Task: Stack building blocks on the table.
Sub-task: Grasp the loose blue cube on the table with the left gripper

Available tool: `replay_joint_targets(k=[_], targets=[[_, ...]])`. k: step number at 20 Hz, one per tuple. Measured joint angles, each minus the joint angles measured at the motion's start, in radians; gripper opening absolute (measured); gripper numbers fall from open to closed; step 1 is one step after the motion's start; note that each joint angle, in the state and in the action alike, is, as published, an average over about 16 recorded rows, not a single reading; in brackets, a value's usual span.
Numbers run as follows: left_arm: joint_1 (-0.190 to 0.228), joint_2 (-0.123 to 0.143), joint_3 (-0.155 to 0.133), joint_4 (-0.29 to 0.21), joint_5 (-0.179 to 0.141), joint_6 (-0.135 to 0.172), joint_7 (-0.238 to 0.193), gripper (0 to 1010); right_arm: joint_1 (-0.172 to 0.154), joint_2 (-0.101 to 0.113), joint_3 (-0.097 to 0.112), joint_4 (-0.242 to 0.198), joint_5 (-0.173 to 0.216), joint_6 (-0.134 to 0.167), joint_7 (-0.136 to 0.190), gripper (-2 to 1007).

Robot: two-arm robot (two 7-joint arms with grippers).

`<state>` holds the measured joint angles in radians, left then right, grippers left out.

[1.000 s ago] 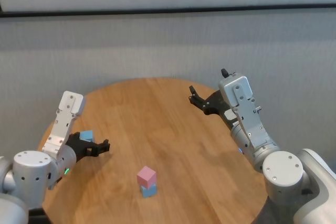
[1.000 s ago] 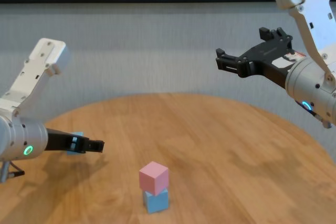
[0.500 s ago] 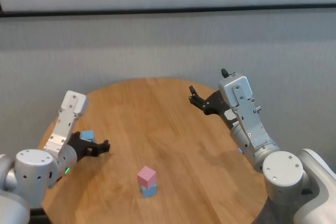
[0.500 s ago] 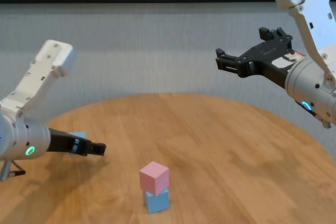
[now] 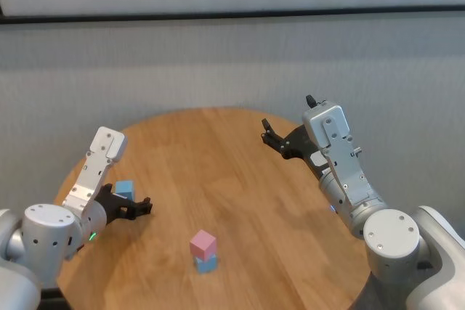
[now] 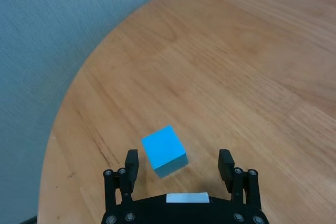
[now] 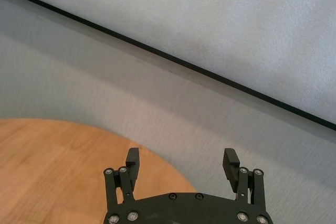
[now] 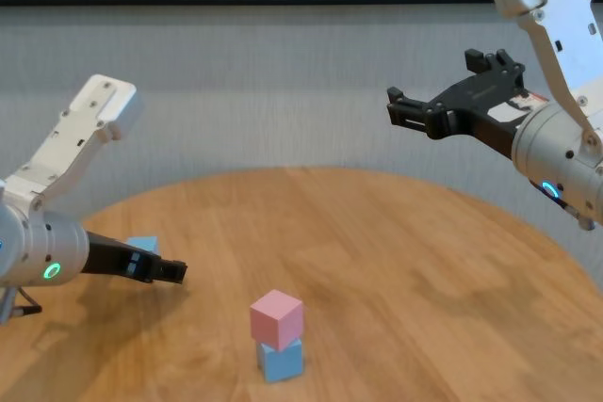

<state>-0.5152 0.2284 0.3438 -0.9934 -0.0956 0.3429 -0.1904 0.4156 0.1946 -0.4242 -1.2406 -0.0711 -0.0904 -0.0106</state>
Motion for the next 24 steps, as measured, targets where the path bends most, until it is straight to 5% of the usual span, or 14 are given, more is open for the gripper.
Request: replay_joint_targets(k=[17,24], targets=[[0.009,-0.003,-0.01,-0.008,-0.009,-0.007,0.013,513,0.0,0.0,0.0,0.0,0.0,0.0,0.0,1001],[0.01,-0.004,-0.011,-0.009,-0.011,-0.008,0.014,401,0.0,0.0,0.0,0.0,0.0,0.0,0.0,1001]])
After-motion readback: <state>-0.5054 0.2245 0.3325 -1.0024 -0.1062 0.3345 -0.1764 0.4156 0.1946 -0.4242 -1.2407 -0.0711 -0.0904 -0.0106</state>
